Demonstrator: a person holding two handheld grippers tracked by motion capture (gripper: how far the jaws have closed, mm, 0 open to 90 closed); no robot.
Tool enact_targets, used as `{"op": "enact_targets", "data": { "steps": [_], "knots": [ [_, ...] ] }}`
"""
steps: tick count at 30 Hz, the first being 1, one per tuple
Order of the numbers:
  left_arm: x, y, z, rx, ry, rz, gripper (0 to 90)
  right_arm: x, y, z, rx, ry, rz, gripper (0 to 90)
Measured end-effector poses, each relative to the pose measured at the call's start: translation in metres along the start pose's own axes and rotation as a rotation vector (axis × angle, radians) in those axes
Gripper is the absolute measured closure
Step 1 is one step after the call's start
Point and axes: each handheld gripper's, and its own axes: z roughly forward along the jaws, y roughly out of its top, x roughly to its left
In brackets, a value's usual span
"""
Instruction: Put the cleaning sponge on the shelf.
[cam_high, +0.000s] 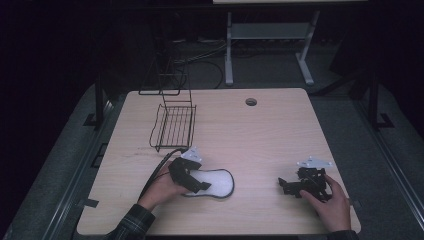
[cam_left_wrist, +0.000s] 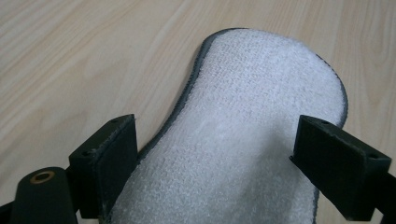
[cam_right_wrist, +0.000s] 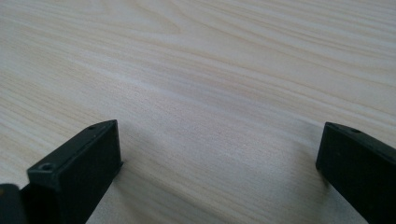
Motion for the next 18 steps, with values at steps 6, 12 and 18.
{"op": "enact_targets", "data": {
  "steps": [6, 12, 18],
  "knots": [
    [-0.007, -0.01, -0.007, 0.011, 0.002, -0.02, 13.3, 0.0, 0.0, 0.0, 0.0, 0.0, 0.0, 0.0],
    [-0.01, -0.007, -0.005, 0.0, 0.002, 0.003, 13.2, 0.0, 0.0, 0.0, 0.0, 0.0, 0.0, 0.0],
    [-0.013, -0.007, -0.001, 0.014, -0.006, 0.016, 12.9, 0.0, 0.0, 0.0, 0.0, 0.0, 0.0, 0.0]
  ]
}}
